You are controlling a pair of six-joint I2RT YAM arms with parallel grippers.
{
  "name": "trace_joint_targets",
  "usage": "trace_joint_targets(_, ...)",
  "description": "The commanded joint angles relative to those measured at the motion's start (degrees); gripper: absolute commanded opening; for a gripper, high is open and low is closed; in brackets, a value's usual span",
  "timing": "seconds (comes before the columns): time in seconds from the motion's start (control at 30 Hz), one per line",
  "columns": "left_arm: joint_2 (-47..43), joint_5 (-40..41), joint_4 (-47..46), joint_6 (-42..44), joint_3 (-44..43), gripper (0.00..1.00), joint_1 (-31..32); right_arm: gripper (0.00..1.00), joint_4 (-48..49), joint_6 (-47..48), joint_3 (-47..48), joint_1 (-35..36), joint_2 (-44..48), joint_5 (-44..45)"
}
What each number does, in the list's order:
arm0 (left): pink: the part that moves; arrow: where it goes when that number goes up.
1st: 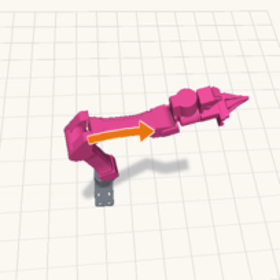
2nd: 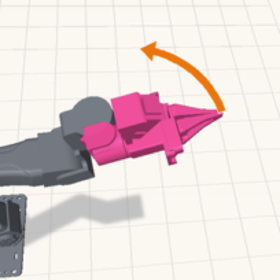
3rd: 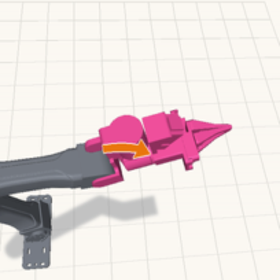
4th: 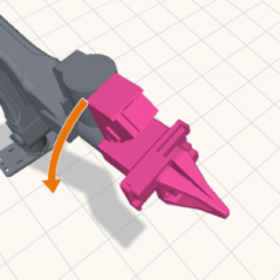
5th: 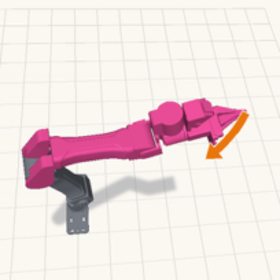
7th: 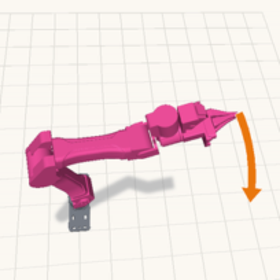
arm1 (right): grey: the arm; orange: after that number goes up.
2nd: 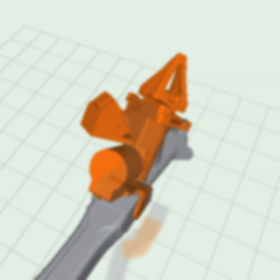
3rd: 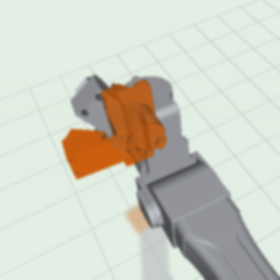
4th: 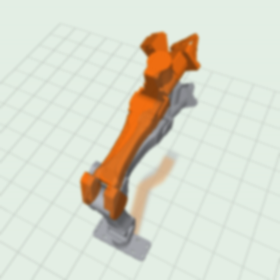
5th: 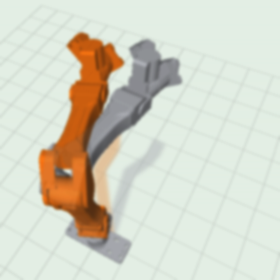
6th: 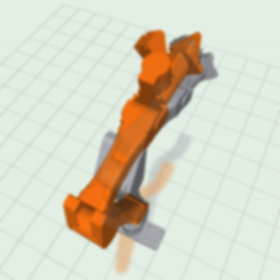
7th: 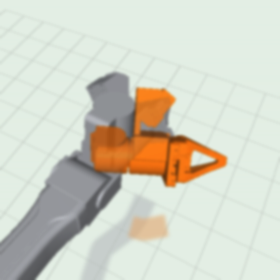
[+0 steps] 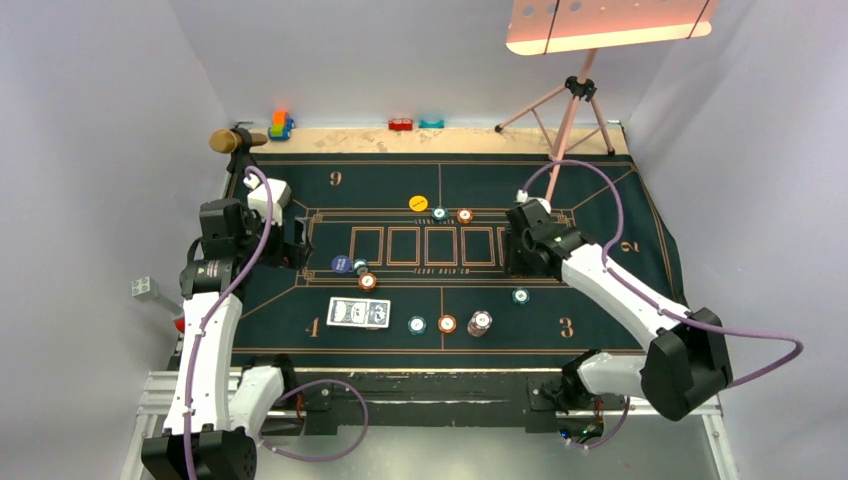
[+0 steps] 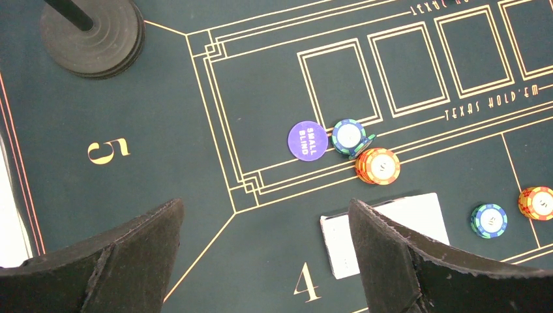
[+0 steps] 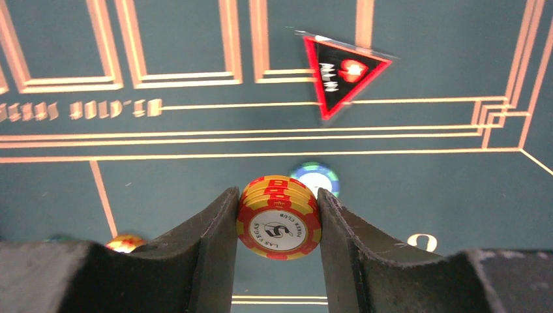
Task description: Distribute texas hold em gaming equipment
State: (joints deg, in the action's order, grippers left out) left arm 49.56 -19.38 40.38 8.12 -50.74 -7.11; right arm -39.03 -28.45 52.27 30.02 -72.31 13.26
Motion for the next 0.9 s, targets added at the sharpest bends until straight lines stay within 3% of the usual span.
trace_joint_targets(0.0,-0.6,-1.2,-0.7,0.4,-0.2,1.00,-0.6,0.06,0.1,-4.9,-3.5,-6.8,2.2,4.1)
trace_joint_targets(0.2,-0.4,-1.7,-0.6,0.3,-0.3,1.00,-0.5,0.08,3.9,-8.7,-5.5,-13.9,0.6,0.6)
trace_joint_targets(0.53,-0.5,-2.3,-0.4,0.7,-0.3,1.00,-0.5,0.12,7.4,-13.3,-8.6,-15.4,-7.4,2.2)
trace_joint_targets(0.7,-1.0,-2.6,-0.7,0.8,0.0,1.00,-0.5,0.14,8.9,-16.2,-11.3,-15.5,-6.9,3.4)
trace_joint_targets(0.77,-0.8,-2.7,-0.6,0.8,-0.1,1.00,-0.5,0.20,9.0,-16.4,-11.2,-15.5,-7.5,3.4)
trace_joint_targets(0.87,-0.7,-2.3,-0.6,0.8,-0.1,1.00,-0.5,0.46,8.8,-16.5,-10.9,-15.6,-8.2,3.1)
